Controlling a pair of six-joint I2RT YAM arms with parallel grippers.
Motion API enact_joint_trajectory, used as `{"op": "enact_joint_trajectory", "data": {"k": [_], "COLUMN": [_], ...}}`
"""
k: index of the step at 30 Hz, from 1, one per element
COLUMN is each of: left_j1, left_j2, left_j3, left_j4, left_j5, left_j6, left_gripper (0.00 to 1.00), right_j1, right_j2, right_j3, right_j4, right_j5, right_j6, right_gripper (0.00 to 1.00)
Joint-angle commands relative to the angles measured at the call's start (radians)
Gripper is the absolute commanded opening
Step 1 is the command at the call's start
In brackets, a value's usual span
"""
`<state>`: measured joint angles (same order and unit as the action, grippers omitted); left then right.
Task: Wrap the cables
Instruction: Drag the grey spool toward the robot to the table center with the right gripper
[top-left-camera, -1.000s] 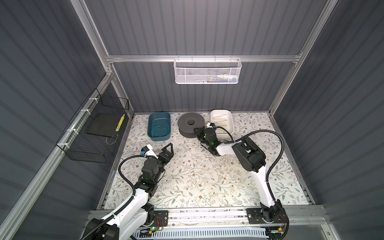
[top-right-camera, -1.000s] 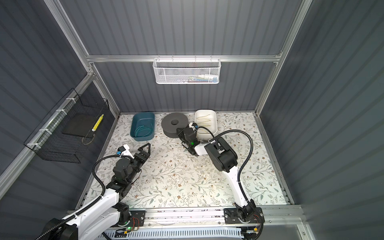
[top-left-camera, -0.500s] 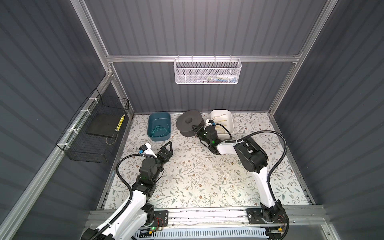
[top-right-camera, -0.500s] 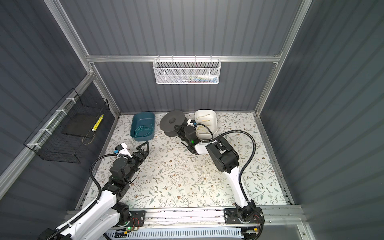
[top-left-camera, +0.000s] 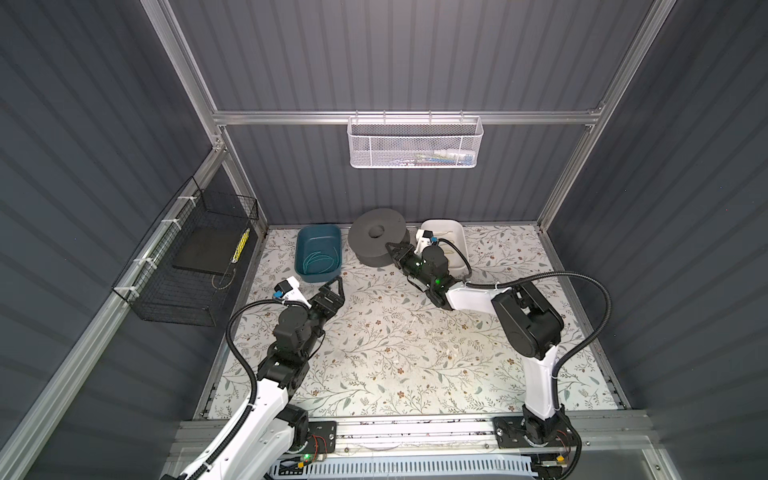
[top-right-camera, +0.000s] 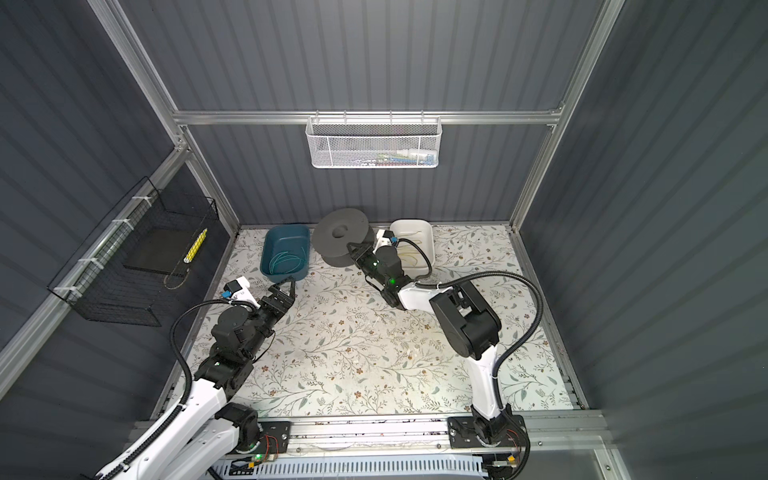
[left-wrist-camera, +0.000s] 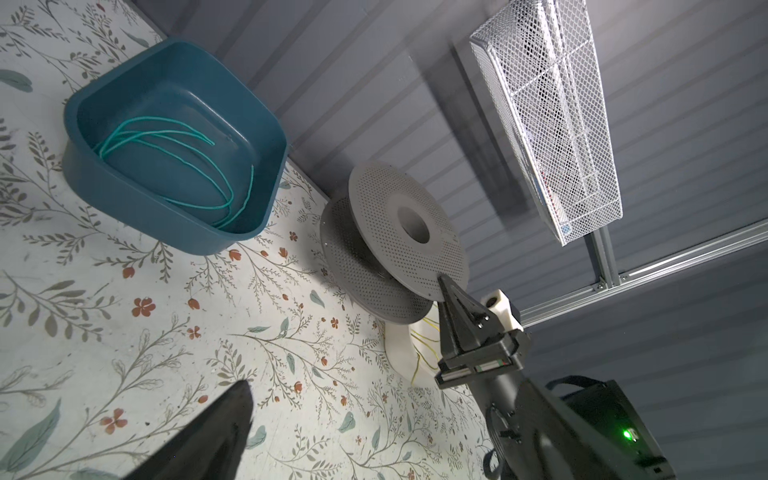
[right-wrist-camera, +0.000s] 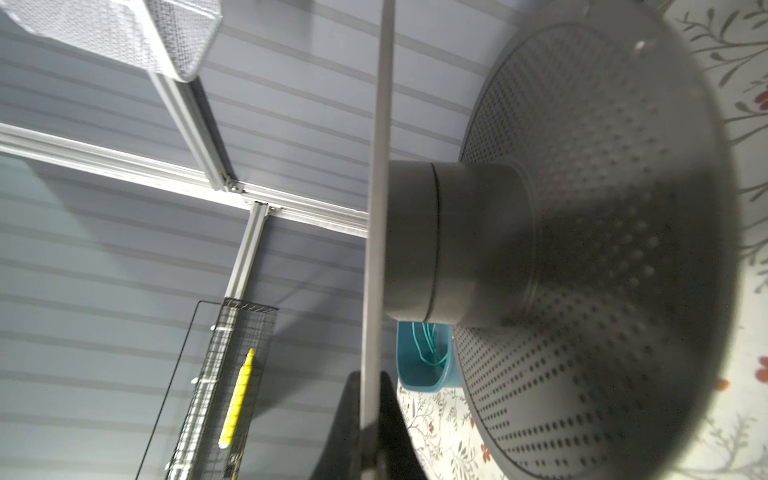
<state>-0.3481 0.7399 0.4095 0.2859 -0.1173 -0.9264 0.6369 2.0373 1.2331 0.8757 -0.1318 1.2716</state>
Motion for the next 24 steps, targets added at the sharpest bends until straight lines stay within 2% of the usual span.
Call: {"op": "enact_joint_trajectory", "data": {"k": [1, 6, 10, 13, 19, 21, 24], "left_j1": [0.001, 0.001, 0.001, 0.001, -0.002, -0.003, -0.005], "left_j2": [-0.029, -0.039, -0.032, -0.007, 0.155, 0.165, 0.163], "left_j3": [0.052, 0.08, 0.073, 0.054, 0.064, 0.028, 0.006], "left_j4": [-0.077, -0.134, -0.132, -0.105, -0.042, 0.025, 0.038], "left_j5": [-0.025, -0.02, 0.006, 0.047, 0.234, 0.244, 0.229], "left_j6": [0.05, 0.069, 0.061, 0.057, 0.047, 0.017, 0.009], "left_gripper": [0.99, 1.0, 0.99, 0.99, 0.98, 0.97, 0.97], "right_j1": [-0.001, -0.003, 0.007, 0.012, 0.049, 0.081, 0.122], "right_j2": [-0.085, -0.209, -0.304, -0.361, -0.468, -0.491, -0.515], "right_j3": [-0.065, -0.238, -0.414, -0.554, -0.782, -0.864, -0.973], "right_j4": [0.115, 0.169, 0.228, 0.295, 0.342, 0.394, 0.432], "right_j5": [-0.034, -0.094, -0.1, -0.069, -0.016, 0.013, 0.057], "right_j6": [-0.008, 0.016, 0.033, 0.066, 0.066, 0.077, 0.104], "right_gripper": [0.0, 0.0, 0.0, 0.0, 0.0, 0.0, 0.0]}}
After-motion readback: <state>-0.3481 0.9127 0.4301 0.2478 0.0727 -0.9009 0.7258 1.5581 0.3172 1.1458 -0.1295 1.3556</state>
